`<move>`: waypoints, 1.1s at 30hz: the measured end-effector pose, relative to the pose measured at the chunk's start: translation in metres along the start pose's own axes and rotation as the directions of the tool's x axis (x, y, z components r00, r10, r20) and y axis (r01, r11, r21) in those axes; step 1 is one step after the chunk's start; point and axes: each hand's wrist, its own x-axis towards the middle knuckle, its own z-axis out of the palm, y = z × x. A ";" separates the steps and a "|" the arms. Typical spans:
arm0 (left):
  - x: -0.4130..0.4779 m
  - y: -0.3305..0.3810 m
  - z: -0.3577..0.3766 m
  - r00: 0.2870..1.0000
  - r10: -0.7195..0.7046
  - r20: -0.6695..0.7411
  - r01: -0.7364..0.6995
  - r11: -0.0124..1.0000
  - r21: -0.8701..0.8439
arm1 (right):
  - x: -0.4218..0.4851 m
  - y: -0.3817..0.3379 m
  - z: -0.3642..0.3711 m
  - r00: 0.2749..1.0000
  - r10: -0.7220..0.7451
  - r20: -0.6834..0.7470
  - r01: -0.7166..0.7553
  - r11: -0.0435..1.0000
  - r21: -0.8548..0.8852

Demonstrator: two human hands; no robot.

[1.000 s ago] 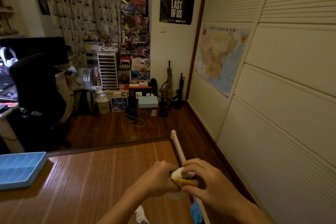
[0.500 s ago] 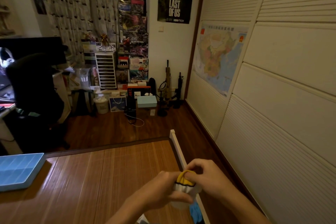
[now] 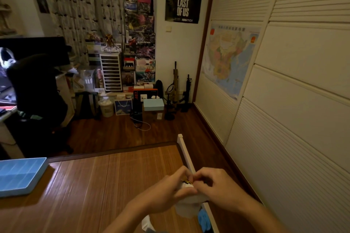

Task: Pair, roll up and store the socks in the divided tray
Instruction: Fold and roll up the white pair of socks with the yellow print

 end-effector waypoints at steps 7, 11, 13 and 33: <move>0.001 0.005 -0.006 0.998 -0.053 -0.028 0.052 0.998 -0.040 | -0.003 -0.008 -0.016 0.961 -0.198 0.194 0.234 0.955 -0.184; -0.001 0.012 -0.008 0.994 -0.105 0.006 0.105 0.990 -0.093 | -0.004 -0.007 -0.009 0.924 -0.348 0.157 0.381 0.822 -0.422; -0.002 0.016 -0.013 0.984 -0.166 0.071 0.174 0.977 -0.125 | -0.006 -0.007 -0.007 0.883 -0.443 0.154 0.452 0.717 -0.531; 0.028 0.016 0.034 0.995 -0.078 -0.062 0.094 0.520 0.849 | 0.012 0.001 0.024 0.970 0.235 0.065 -0.194 0.906 -0.377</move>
